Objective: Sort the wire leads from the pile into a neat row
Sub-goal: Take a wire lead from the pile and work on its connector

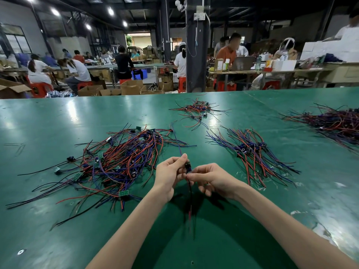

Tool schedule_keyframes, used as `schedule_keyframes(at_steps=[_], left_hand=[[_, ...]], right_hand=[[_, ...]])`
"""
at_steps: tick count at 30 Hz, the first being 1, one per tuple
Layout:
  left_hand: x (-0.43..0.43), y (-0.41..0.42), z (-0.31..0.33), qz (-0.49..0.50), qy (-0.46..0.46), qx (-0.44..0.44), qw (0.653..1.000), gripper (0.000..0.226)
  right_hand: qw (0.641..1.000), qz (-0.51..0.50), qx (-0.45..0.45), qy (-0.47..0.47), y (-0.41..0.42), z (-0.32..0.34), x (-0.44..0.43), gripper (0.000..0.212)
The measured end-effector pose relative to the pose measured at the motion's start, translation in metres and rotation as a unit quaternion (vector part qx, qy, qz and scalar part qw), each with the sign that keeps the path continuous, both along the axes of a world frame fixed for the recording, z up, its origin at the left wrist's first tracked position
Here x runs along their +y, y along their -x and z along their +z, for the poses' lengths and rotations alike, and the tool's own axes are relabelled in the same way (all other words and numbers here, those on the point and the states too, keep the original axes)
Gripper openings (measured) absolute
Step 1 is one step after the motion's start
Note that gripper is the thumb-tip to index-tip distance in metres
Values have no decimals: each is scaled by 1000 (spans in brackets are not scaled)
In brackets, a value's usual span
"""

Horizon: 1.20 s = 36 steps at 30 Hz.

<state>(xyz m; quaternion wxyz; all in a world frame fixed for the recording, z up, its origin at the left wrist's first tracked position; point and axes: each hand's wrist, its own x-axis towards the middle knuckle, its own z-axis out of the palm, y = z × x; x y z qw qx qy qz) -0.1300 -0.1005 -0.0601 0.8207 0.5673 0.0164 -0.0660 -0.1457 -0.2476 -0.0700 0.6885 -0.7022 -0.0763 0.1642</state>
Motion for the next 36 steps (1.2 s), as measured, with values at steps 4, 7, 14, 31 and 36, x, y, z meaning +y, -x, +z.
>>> schedule_keyframes(at_steps=[4,7,14,31,36], left_hand=[[-2,-1,-3,-9,-29,-5,1000,17],[-3,-2,-5,-34,-25,-7,999,17],[-4,0,-12,-124,-70,-46,989,14],[-3,-1,-14,-116,-68,-40,990,14],[0,-1,-13,-126,-69,-31,989,8]], right_hand=[[1000,-6,0,-7,-1,-1,1,8],[1000,-21,-9,-11,-1,0,0,2],[998,-42,-45,-3,0,3,-1,10],[999,-18,7,-27,-2,-4,-1,18],[1000,-12,-4,-13,-1,-2,-2,14]])
